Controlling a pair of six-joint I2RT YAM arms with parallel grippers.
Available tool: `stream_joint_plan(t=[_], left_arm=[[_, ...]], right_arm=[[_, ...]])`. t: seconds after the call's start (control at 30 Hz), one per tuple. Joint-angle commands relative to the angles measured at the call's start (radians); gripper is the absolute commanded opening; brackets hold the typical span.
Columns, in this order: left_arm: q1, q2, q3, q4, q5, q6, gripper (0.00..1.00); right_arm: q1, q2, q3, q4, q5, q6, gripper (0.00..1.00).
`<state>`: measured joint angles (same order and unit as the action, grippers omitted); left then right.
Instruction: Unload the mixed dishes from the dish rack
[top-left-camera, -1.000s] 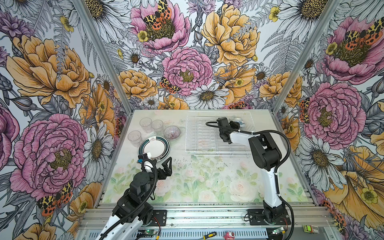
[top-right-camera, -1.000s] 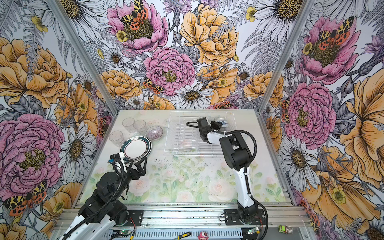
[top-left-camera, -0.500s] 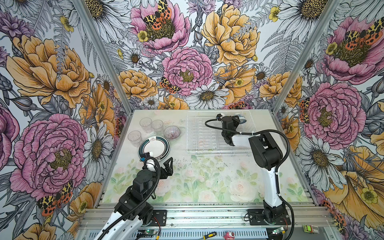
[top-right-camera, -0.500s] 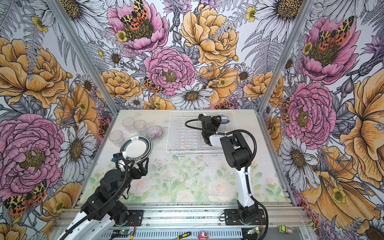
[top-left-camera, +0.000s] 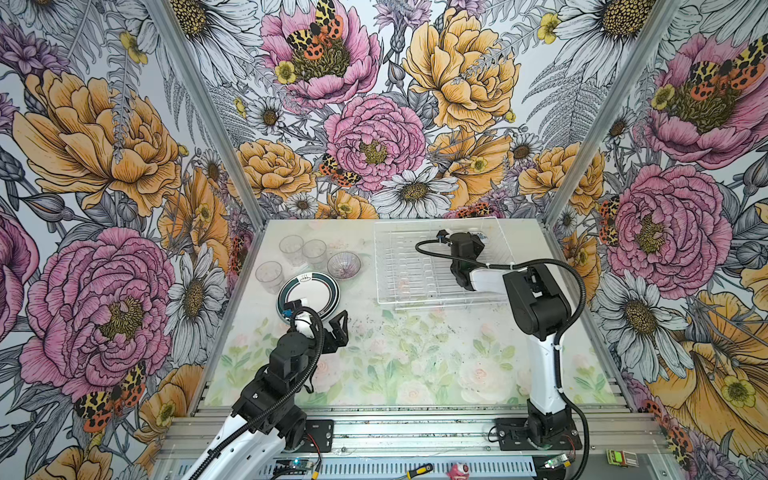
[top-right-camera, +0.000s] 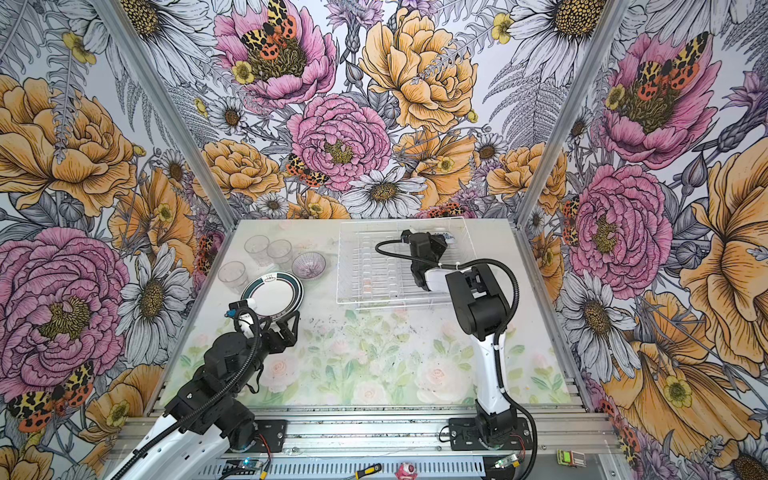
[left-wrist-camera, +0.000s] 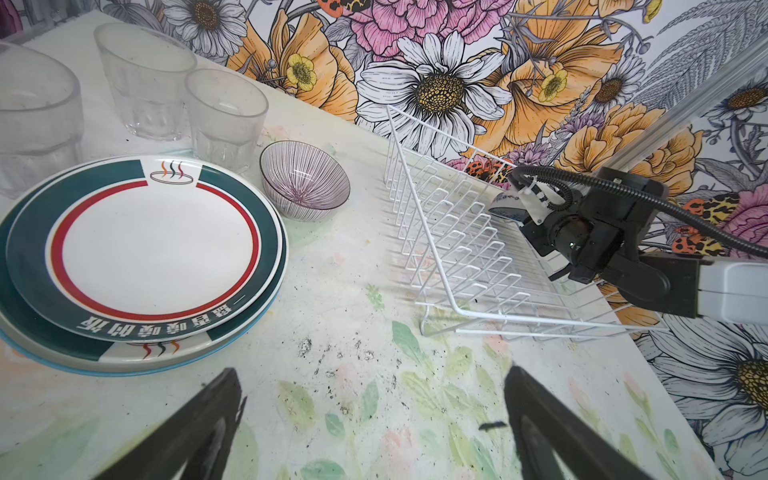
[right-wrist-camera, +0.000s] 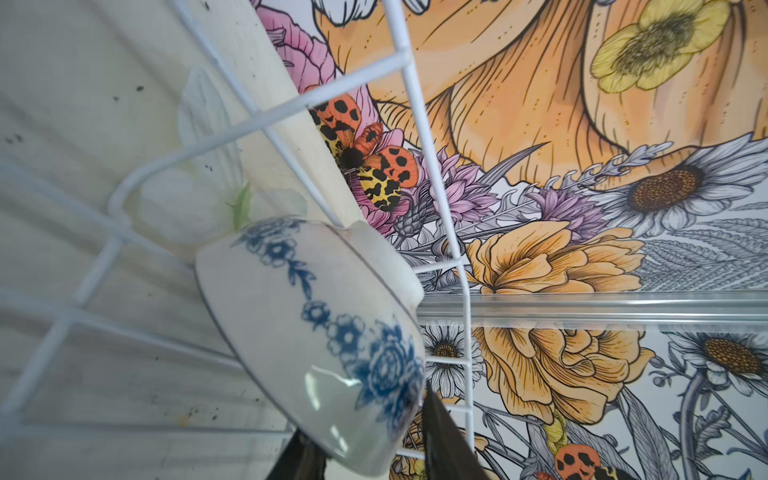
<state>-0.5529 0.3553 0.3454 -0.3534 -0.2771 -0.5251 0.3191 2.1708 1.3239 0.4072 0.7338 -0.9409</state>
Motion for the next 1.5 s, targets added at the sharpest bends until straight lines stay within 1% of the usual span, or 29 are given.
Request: stream_joint_plan(t=[0.0, 0.2, 0.33, 0.37, 0.43, 0.53, 0.67, 0.73, 0.9, 1.0, 1.33, 1.47], left_arm=[[0.007, 0.011, 0.028, 0.033, 0.004, -0.007, 0.99], [0.007, 0.016, 0.032, 0.033, 0.010, -0.009, 0.99], [0.007, 0.022, 0.033, 0.033, 0.008, -0.013, 0.99], [0.007, 0.025, 0.033, 0.034, 0.006, -0.013, 0.99], [0.007, 0.035, 0.035, 0.037, 0.000, -0.013, 0.99], [0.007, 0.052, 0.035, 0.045, -0.004, -0.012, 0.99], [0.007, 0.077, 0.031, 0.067, -0.005, -0.012, 0.99], [0.005, 0.087, 0.030, 0.075, -0.004, -0.014, 0.99], [0.005, 0.105, 0.032, 0.090, -0.001, -0.010, 0.99], [0.005, 0.108, 0.033, 0.091, -0.004, -0.011, 0.99], [0.005, 0.108, 0.007, 0.106, -0.007, -0.025, 0.99], [0.004, 0.109, 0.007, 0.111, -0.014, -0.015, 0.99]], right_arm=[[-0.011, -0.037, 0.020, -0.017, -0.042, 0.032, 0.39], [-0.029, 0.011, 0.067, 0.006, -0.057, 0.005, 0.41], [-0.031, 0.050, 0.094, 0.052, -0.052, -0.043, 0.39], [-0.032, 0.058, 0.100, 0.057, -0.051, -0.047, 0.37], [-0.031, 0.069, 0.113, 0.068, -0.051, -0.066, 0.30], [-0.032, 0.076, 0.119, 0.076, -0.061, -0.085, 0.24], [-0.033, 0.075, 0.114, 0.102, -0.052, -0.090, 0.10], [-0.032, 0.070, 0.108, 0.116, -0.047, -0.085, 0.09], [-0.034, 0.035, 0.089, 0.157, -0.042, -0.048, 0.00], [-0.037, -0.002, 0.072, 0.168, -0.056, -0.002, 0.00], [-0.049, -0.081, 0.078, 0.067, -0.126, 0.122, 0.00], [-0.050, -0.105, 0.075, 0.035, -0.146, 0.144, 0.00]])
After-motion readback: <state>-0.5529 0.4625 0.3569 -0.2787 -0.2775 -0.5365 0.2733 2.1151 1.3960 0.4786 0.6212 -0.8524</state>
